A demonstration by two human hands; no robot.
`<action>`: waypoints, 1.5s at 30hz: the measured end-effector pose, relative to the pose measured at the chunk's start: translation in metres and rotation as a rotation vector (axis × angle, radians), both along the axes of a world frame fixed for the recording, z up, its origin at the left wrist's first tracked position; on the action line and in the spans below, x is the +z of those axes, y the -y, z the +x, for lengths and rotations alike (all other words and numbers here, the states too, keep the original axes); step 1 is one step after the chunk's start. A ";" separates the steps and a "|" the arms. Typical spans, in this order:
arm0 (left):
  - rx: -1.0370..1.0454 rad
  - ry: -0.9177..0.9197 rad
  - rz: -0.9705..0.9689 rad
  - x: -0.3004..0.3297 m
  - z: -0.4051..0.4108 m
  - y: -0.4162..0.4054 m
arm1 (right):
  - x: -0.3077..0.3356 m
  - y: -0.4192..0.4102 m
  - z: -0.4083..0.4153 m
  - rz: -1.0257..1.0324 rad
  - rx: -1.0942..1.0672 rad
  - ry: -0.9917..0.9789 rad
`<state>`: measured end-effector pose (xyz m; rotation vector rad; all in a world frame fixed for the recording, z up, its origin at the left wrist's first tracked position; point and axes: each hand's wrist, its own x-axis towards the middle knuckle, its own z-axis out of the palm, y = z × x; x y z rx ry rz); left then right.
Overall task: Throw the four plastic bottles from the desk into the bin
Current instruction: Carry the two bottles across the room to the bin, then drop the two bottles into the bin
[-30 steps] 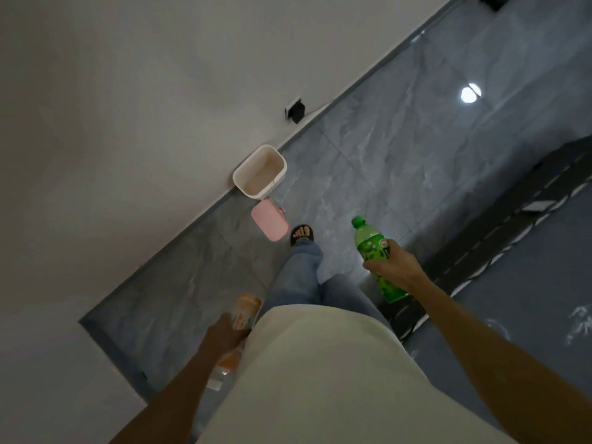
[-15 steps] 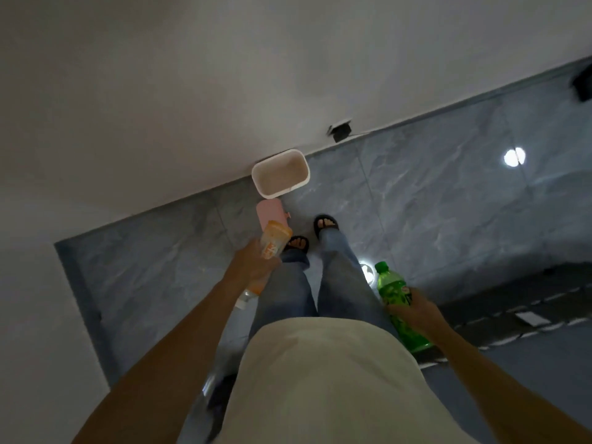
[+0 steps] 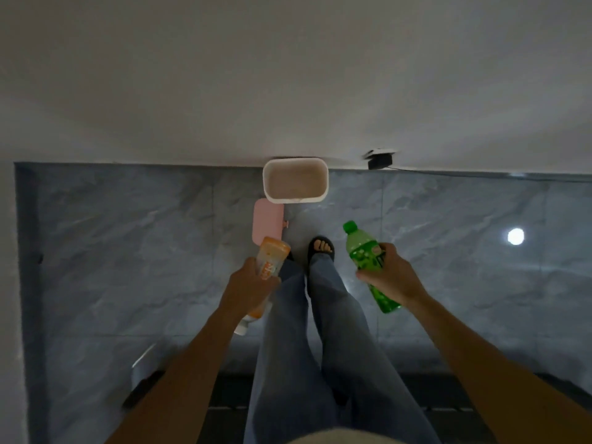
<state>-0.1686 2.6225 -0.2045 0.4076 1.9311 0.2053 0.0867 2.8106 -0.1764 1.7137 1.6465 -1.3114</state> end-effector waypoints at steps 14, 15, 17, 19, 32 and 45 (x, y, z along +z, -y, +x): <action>0.178 -0.071 0.132 -0.269 -0.036 -0.052 | -0.320 -0.107 -0.183 0.395 0.726 -0.092; 0.174 -0.077 0.138 -0.284 -0.039 -0.054 | -0.342 -0.110 -0.192 0.405 0.791 -0.111; 0.177 -0.080 0.171 -0.308 -0.045 -0.059 | -0.379 -0.114 -0.208 0.390 0.788 -0.187; 0.188 -0.083 0.209 -0.325 -0.052 -0.064 | -0.417 -0.116 -0.221 0.305 0.637 -0.243; 0.043 -0.168 0.407 -0.398 -0.067 -0.089 | -0.539 -0.124 -0.230 0.250 0.973 -0.013; -0.180 -0.168 0.533 -0.321 -0.098 -0.174 | -0.407 -0.088 -0.159 0.380 0.848 -0.279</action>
